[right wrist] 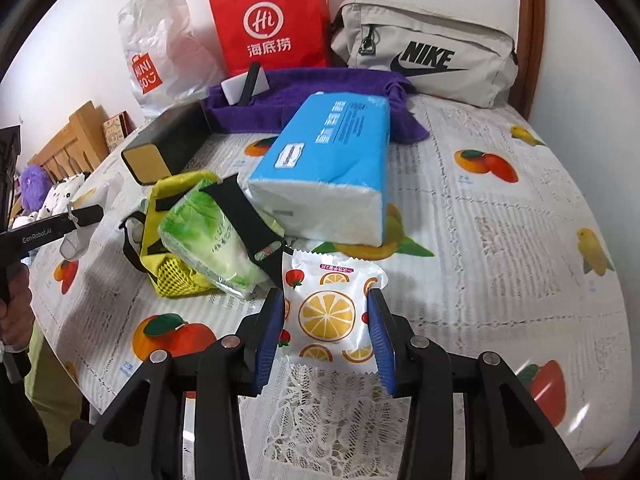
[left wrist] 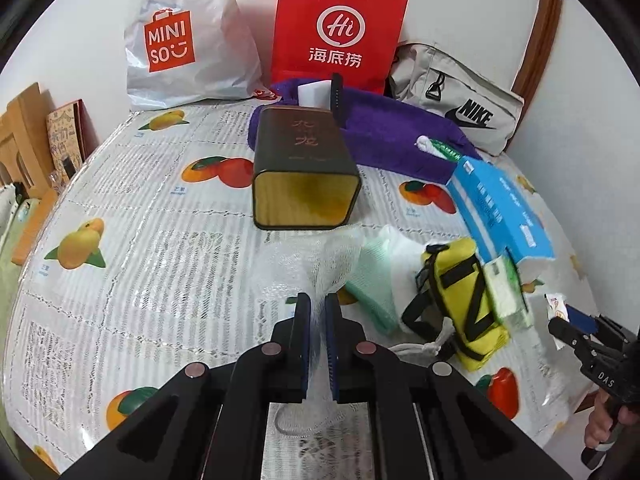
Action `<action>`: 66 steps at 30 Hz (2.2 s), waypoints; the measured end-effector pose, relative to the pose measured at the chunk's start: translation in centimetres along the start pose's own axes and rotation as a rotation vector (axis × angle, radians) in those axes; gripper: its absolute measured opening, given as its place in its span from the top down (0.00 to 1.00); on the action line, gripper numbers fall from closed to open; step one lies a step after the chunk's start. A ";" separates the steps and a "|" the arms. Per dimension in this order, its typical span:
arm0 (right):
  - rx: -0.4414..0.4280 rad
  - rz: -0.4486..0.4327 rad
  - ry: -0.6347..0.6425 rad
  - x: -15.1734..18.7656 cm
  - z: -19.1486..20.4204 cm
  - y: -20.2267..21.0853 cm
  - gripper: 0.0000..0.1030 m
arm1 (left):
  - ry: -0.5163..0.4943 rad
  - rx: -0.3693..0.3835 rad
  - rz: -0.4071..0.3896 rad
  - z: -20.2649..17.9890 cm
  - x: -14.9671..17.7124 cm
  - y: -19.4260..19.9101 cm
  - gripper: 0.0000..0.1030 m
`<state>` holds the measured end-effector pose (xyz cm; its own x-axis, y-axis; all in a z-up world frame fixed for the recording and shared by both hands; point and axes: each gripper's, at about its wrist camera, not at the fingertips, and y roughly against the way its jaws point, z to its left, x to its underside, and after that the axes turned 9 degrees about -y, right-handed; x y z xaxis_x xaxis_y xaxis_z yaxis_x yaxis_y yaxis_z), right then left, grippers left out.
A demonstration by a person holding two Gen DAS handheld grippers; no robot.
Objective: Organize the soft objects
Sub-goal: 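Carry the mesh bag and orange-print packet in both tools over the towel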
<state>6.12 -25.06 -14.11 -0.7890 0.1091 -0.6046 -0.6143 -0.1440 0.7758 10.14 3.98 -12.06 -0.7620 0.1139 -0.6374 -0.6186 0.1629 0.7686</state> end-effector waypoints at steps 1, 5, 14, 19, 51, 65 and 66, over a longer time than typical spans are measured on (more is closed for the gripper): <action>-0.001 -0.001 -0.001 -0.2 -0.1 0.2 0.59 | 0.002 0.002 -0.007 -0.1 -0.1 0.2 0.93; -0.001 -0.027 0.016 -1.1 0.0 1.5 0.59 | 0.008 0.007 -0.013 -0.4 -1.1 0.5 0.93; -0.023 -0.080 0.025 -4.4 0.4 2.9 0.59 | 0.032 -0.001 -0.048 0.2 -4.3 1.9 0.93; -0.033 -0.104 0.042 -6.7 0.8 3.3 0.59 | 0.013 -0.042 -0.064 0.4 -6.6 2.4 0.93; -0.043 -0.194 0.091 -18.2 3.5 -1.4 0.59 | -0.036 -0.013 -0.001 1.1 -15.5 -3.9 0.93; -0.002 -0.167 0.086 -22.0 3.0 -6.5 0.59 | -0.050 0.027 0.048 2.1 -19.9 -9.8 0.93; 0.001 -0.165 0.085 -22.3 2.9 -6.9 0.59 | -0.053 0.031 0.052 2.1 -20.3 -10.3 0.93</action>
<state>27.89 -23.69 -5.45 -0.6747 0.0473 -0.7366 -0.7353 -0.1302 0.6651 32.37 2.08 -7.13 -0.7812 0.1741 -0.5995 -0.5718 0.1859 0.7991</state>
